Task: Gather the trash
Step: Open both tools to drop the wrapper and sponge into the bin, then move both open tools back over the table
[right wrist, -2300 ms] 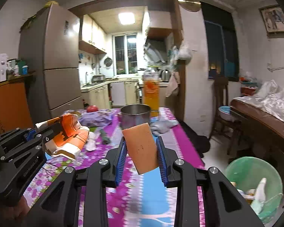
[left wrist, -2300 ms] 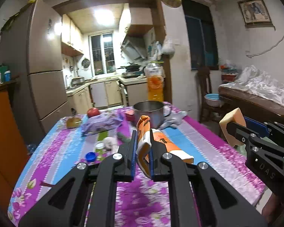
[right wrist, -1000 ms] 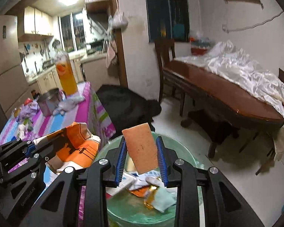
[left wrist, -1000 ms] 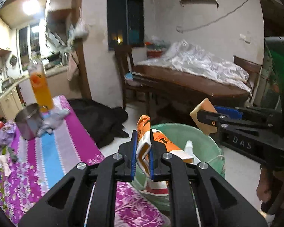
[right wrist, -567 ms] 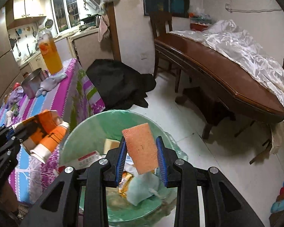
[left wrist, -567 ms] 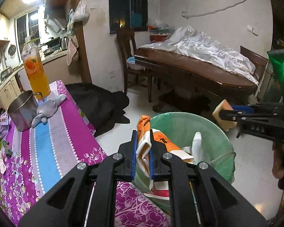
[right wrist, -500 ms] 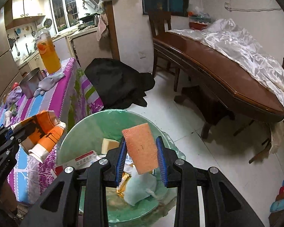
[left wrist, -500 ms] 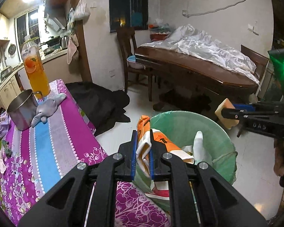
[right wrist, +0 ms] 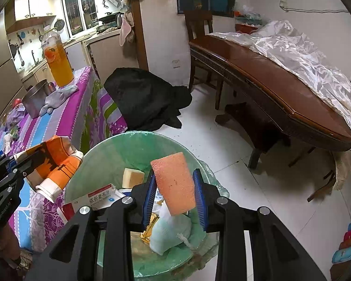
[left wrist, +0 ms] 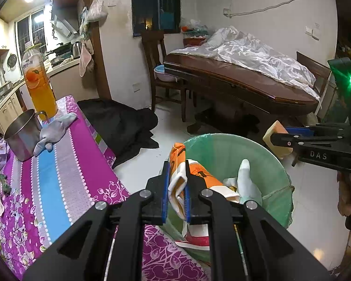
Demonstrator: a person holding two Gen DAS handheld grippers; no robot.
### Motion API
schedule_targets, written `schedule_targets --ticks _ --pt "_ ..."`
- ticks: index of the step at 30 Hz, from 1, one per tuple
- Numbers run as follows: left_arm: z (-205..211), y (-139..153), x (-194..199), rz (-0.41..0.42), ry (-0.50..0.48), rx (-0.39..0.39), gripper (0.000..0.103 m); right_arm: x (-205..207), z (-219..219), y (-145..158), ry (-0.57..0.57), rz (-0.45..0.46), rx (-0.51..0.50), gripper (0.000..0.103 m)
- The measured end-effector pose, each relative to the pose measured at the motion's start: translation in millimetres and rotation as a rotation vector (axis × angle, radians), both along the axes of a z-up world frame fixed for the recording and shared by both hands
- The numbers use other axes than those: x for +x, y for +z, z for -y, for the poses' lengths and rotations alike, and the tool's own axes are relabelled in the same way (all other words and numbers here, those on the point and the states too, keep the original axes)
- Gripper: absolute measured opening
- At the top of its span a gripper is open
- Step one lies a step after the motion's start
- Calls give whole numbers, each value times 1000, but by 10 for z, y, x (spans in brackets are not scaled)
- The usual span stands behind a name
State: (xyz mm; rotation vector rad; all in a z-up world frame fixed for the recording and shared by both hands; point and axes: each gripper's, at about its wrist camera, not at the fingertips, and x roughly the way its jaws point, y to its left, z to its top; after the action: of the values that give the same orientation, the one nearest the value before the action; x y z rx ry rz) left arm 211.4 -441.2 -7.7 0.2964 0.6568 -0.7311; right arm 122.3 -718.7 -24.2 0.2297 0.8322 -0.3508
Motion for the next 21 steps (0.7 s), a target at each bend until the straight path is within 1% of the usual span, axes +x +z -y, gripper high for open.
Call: schedule_targets --ticks 3,4,5,6,7,8,9,19,21 --pt "24 -12 -7 0 -4 3 9 10 -12 -6 7 -2 1 32" --pt "34 -18 -11 -2 -8 5 10 14 -18 -8 11 -2 3 34" --pt "42 -23 -15 -2 -9 7 15 11 -22 -9 12 -2 4 39" --pt "51 -24 -21 1 -8 7 29 8 -24 -5 13 4 5 42" --pt "54 -24 -17 4 -6 6 38 2 -22 2 12 10 6 48" --pt "52 -20 -20 9 -3 1 56 -7 -18 7 9 15 7 52" --pt "52 -16 -24 15 -1 -2 61 -16 -15 15 6 21 6 52" --pt "36 -44 -25 6 -3 -2 61 -77 -29 54 2 42 3 52" --pt "18 -44 -27 8 0 -2 61 -108 -80 86 10 63 -5 54"
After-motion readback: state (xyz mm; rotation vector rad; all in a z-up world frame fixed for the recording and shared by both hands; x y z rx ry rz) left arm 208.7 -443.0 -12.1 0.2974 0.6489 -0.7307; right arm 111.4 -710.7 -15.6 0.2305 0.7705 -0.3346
